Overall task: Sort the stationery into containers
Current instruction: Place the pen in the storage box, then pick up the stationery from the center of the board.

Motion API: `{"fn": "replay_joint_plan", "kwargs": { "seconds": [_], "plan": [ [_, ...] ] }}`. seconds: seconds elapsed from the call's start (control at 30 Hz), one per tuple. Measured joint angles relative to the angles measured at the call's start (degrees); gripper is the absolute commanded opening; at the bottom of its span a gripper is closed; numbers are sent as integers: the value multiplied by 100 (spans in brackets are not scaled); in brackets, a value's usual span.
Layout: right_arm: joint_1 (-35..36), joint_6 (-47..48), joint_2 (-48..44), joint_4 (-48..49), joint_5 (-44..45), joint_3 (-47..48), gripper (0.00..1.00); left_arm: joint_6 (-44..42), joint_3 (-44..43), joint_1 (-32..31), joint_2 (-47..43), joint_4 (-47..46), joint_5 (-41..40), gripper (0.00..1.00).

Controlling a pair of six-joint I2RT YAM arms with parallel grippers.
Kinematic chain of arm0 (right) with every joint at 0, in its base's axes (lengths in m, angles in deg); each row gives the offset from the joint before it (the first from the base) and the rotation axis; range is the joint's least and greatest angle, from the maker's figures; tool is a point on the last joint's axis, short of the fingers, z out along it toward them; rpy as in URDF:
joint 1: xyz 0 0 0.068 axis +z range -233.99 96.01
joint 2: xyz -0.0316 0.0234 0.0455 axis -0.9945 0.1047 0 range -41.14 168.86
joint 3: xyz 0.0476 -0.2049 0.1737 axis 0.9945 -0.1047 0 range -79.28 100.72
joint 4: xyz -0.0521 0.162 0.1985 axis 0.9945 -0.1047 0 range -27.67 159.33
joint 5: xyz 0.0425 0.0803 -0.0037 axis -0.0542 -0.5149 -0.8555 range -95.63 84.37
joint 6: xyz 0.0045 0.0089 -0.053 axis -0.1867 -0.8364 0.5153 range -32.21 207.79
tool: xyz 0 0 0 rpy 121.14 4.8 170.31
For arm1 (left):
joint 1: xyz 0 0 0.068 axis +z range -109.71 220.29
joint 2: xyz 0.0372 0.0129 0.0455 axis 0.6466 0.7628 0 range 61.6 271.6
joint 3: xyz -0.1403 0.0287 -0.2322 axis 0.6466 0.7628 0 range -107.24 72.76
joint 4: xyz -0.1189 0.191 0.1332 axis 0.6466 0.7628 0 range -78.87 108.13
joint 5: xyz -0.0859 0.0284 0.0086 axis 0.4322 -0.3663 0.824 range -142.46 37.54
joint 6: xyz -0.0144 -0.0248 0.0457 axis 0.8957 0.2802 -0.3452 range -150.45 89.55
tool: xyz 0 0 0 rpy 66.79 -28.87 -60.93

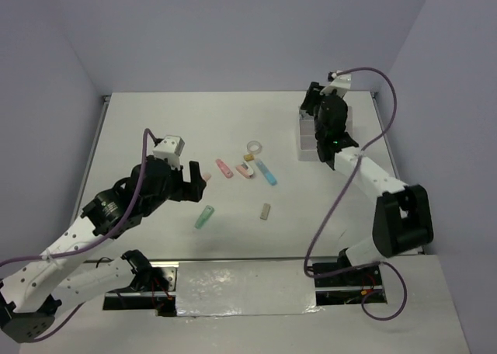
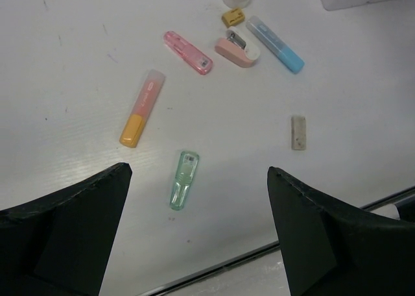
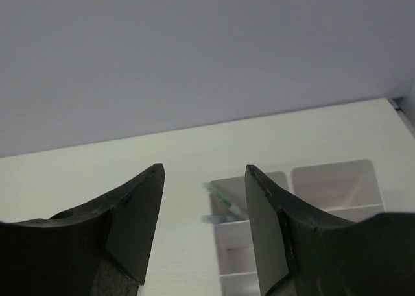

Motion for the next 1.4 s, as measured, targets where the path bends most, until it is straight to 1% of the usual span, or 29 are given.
{"fn": "replay_joint_plan", "kwargs": {
  "seconds": [0.1, 0.13, 0.17, 0.2, 0.23, 0.3, 0.4, 0.5, 0.6, 0.67, 0.7, 0.73, 0.77, 0.87, 0.93, 1.13, 1.27, 1.4],
  "plan": [
    [162, -177, -737, -1045, -448, 337, 62, 195, -7, 0, 232, 109, -240, 99],
    [260, -219, -885, -1471, -621, 553, 73, 258, -17, 2, 337, 168, -321, 99],
    [374, -254, -999, -1805, -789, 713, 74, 361, -50, 0, 446, 245, -391, 99],
    [514, -275, -1108, -2090, -931, 793, 90, 411, -85, 0, 555, 302, -442, 99],
    [717, -328, -1235, -2382, -1086, 793, 100, 494, -116, 2, 649, 337, -472, 99],
    [1235, -442, -1434, -2970, -1150, 684, 100, 599, -151, 2, 761, 378, -527, 99],
    [2124, -885, -1484, -3853, -1049, 442, 100, 767, -210, 2, 780, 538, -686, 99],
    [2800, -1261, -1436, -4586, -892, 92, 98, 820, -376, 7, 780, 748, -876, 99],
    [3128, -1729, -1366, -5237, -787, -107, 91, 651, -498, 15, 702, 802, -898, 99],
    [3228, -2122, -1322, -5504, -640, -208, 84, 503, -468, 15, 555, 754, -859, 99],
    [3279, -2339, -1309, -5593, -533, -273, 80, 461, -387, 15, 433, 664, -848, 99],
    [3351, -2557, -1309, -5615, -385, -387, 71, 417, -295, 26, 326, 603, -822, 99],
    [3429, -2750, -1316, -5648, -291, -516, 68, 369, -177, 55, 208, 566, -761, 99],
    [3611, -3300, -1316, -5615, -177, -1045, 66, 339, 31, 151, 50, 566, -632, 99],
    [3652, -3526, -1156, -5678, -184, -1178, 65, 326, 87, 181, 52, 555, -584, 99],
    [3768, -3952, -140, -5565, -164, -1139, 62, 197, 146, 184, 138, 479, -365, 99],
    [3781, -4105, 186, -5528, -162, -1102, 60, 192, 149, 186, 229, 481, -352, 99],
    [3794, -4186, 374, -5348, -168, -1019, 56, 186, 149, 186, 216, 479, -299, 99]
  ]
}}
